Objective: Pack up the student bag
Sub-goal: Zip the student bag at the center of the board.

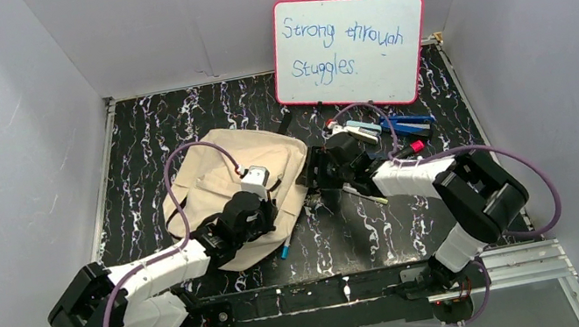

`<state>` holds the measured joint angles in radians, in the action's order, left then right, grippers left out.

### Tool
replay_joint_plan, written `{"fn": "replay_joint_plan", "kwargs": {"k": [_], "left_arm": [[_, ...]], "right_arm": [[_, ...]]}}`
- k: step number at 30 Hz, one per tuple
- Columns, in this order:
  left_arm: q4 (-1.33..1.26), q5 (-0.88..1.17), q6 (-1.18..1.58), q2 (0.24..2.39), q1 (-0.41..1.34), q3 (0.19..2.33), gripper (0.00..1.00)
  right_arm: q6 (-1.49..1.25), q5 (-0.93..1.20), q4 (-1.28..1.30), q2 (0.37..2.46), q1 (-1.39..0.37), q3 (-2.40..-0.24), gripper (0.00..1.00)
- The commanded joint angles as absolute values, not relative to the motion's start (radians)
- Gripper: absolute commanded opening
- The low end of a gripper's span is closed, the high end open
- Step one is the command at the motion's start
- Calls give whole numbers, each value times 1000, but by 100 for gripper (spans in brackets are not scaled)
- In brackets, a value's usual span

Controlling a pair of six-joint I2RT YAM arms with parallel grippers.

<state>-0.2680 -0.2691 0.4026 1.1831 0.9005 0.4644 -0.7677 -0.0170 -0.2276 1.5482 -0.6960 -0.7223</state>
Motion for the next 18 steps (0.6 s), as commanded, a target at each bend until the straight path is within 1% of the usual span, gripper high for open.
{"fn": "replay_joint_plan", "kwargs": {"k": [1, 3, 5, 6, 7, 8, 12, 13, 14, 18], "left_arm": [[-272, -276, 384, 1152, 899, 480, 0], [-265, -277, 384, 1155, 899, 488, 0], [-256, -279, 386, 1154, 899, 497, 0], [-253, -278, 387, 1152, 899, 500, 0], [-250, -276, 384, 1149, 899, 502, 0], [-245, -276, 384, 1145, 899, 505, 0], [-167, -330, 395, 1133, 900, 549, 0], [-139, -352, 400, 1130, 899, 564, 0], [-120, -363, 396, 1126, 899, 574, 0], [-51, -367, 375, 1111, 899, 613, 0]], "right_arm": [[-850, 132, -382, 1588, -696, -718, 70], [-876, 170, -434, 1625, -692, -714, 66], [-895, 205, -485, 1653, -683, -713, 58], [-900, 217, -511, 1663, -677, -713, 52], [-900, 224, -532, 1671, -671, -714, 49], [-896, 227, -541, 1676, -664, -719, 44], [-847, 228, -539, 1676, -632, -755, 11], [-836, 223, -533, 1671, -624, -763, 4], [-827, 217, -525, 1666, -615, -770, 0], [-797, 210, -487, 1654, -575, -809, 0]]}}
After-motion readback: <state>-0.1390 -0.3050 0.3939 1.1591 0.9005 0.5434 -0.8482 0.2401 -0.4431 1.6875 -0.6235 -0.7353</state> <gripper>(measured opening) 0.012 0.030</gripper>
